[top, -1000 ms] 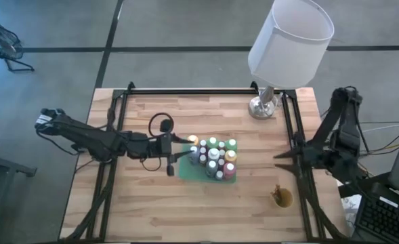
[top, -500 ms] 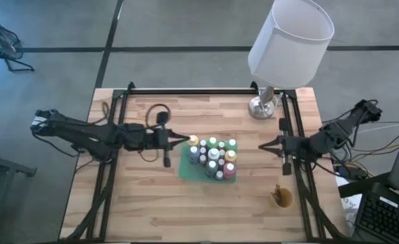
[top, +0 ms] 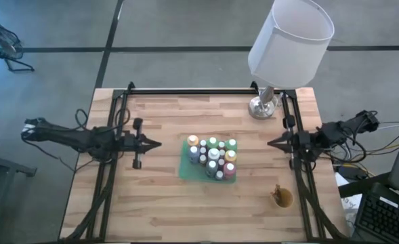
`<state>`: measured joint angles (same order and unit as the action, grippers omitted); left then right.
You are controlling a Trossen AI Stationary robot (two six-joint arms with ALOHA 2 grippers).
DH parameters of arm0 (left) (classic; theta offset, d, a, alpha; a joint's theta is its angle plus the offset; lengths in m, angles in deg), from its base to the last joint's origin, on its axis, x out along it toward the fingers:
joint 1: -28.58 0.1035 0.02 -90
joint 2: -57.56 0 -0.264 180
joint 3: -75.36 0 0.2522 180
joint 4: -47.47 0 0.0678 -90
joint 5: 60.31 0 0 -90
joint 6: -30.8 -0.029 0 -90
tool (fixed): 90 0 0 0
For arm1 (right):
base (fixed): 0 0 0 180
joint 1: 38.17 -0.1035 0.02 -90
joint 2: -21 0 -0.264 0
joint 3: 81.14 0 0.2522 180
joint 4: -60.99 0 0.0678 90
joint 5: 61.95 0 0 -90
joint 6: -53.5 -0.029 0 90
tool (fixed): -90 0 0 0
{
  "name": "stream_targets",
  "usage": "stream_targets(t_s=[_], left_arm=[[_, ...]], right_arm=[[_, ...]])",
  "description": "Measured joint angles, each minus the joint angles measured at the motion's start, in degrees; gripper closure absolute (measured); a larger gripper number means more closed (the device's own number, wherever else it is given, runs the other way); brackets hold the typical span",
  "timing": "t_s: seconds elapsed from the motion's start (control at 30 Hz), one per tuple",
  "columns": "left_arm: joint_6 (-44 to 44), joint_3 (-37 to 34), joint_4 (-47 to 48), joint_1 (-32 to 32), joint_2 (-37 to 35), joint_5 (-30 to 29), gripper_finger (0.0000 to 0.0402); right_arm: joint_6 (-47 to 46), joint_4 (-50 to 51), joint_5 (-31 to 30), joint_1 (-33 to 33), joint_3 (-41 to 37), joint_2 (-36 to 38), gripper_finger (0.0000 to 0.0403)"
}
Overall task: Pick & Place Paint Supplies
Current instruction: Return to Home Position
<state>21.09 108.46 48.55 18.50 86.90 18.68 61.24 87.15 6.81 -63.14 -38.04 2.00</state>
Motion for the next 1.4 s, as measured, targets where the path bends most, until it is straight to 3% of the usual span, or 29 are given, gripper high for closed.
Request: stream_targets(t_s=[0.27,0.7,1.07,1.23,1.4], left_arm=[[1.53,-8.5,-0.21,0.37,-8.67,-1.66,0.04],[2.59,-14.75,3.32,0.9,-16.5,-1.67,0.04],[3.75,-16.89,9.69,1.5,-20.28,-0.39,0.04],[3.84,-16.95,11.63,1.5,-20.5,-2.84,0.0392],[3.86,-16.95,11.69,1.5,-20.49,-3.4,0.0384]], right_arm=[[-2.54,-0.86,0.64,5.14,-7.58,6.78,0.0395],[-1.72,-3.29,5.82,11.76,-16.11,15.4,0.0395],[-5.53,-5.39,22.27,26.33,-21.52,16.29,0.0395],[-4.85,-5.38,25.78,31.19,-24.81,16.3,0.0395],[-2.69,-5.47,25.59,31.67,-26.02,16.03,0.0394]])
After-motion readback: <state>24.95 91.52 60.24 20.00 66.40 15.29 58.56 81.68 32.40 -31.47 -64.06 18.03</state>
